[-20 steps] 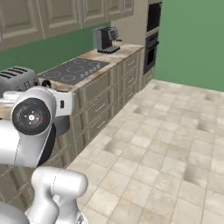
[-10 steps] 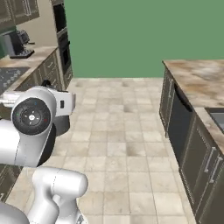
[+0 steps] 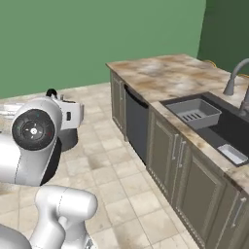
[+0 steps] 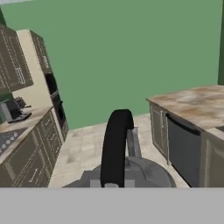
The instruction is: Open the cabinet, pick the kettle from the cabinet, and place it in the sink.
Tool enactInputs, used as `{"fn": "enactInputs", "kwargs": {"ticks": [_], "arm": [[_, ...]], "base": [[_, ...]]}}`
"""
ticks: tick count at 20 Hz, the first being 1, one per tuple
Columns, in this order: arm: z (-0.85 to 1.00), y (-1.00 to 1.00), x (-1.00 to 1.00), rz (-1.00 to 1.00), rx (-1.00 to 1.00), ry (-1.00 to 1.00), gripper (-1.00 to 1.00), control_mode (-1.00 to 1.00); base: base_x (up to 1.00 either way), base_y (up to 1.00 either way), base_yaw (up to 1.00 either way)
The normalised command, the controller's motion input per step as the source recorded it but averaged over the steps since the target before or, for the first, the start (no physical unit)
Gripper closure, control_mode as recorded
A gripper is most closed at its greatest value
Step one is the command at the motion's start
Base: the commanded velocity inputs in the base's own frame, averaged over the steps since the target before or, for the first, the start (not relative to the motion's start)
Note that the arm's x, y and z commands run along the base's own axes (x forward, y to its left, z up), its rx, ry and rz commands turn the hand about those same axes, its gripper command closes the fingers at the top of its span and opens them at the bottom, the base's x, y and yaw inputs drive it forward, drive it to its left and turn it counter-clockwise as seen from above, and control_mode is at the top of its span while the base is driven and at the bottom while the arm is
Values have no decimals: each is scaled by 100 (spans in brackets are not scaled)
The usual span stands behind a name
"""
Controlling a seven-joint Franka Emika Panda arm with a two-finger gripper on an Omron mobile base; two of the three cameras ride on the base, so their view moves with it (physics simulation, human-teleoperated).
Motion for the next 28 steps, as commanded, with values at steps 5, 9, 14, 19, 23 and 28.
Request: {"fn": "enactInputs", "kwargs": {"ticks": [5, 9, 14, 19, 23, 28], "arm": [[0, 0, 0, 0, 0, 0, 100, 100], [0, 0, 0, 0, 0, 0, 100, 100], [0, 0, 0, 0, 0, 0, 100, 100], [0, 0, 0, 0, 0, 0, 100, 100], [0, 0, 0, 0, 0, 0, 100, 100], [0, 0, 0, 0, 0, 0, 100, 100]], "base": [[48, 0, -27], [58, 3, -19], [57, 6, -24], [43, -4, -33], [35, -2, -47], [39, 0, -44]]}}
